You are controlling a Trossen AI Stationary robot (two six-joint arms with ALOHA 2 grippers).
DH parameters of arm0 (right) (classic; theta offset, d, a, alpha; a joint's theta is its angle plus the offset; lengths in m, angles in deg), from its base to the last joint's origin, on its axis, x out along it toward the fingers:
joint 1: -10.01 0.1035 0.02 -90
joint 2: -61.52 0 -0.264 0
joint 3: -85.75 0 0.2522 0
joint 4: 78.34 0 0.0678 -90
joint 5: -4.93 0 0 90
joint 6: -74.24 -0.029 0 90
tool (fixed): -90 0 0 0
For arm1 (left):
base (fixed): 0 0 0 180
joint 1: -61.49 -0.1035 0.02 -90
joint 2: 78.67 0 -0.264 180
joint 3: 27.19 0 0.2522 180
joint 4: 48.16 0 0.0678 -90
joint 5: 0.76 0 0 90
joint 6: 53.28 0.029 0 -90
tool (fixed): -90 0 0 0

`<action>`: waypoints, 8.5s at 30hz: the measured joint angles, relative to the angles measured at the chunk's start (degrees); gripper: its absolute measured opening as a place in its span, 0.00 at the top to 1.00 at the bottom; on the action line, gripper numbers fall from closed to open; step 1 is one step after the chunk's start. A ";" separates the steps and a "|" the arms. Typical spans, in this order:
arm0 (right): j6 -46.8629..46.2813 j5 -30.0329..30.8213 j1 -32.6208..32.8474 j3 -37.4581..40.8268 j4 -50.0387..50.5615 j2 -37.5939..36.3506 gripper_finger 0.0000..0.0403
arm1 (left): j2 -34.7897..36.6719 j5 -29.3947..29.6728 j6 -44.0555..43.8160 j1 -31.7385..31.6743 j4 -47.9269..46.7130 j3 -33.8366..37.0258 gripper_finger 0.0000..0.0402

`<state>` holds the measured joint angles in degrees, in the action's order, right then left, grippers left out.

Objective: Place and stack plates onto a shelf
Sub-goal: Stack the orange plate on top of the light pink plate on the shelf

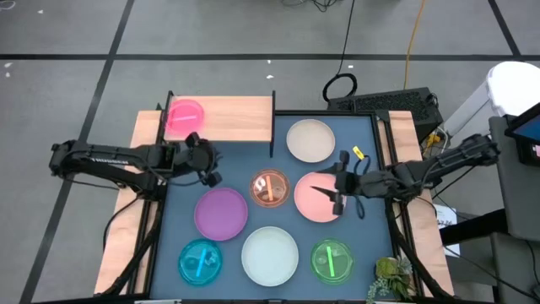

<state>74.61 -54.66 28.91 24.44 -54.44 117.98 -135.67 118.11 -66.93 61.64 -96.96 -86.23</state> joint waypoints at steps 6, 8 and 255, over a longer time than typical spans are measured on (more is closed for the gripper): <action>-1.12 -0.43 -2.22 0.00 -3.11 5.32 0.51 | 0.00 -3.27 2.46 3.34 2.69 0.00 0.80; -1.10 -0.80 -2.88 0.00 -3.49 7.06 0.51 | 0.00 -3.80 2.64 4.26 2.73 0.00 0.80; 23.07 -20.14 -14.36 -6.67 -12.10 49.41 0.92 | -18.16 -15.82 21.31 8.20 32.15 -0.02 0.80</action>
<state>97.68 -74.81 14.55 17.77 -66.54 167.39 -153.83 102.28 -45.62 69.83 -64.82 -86.25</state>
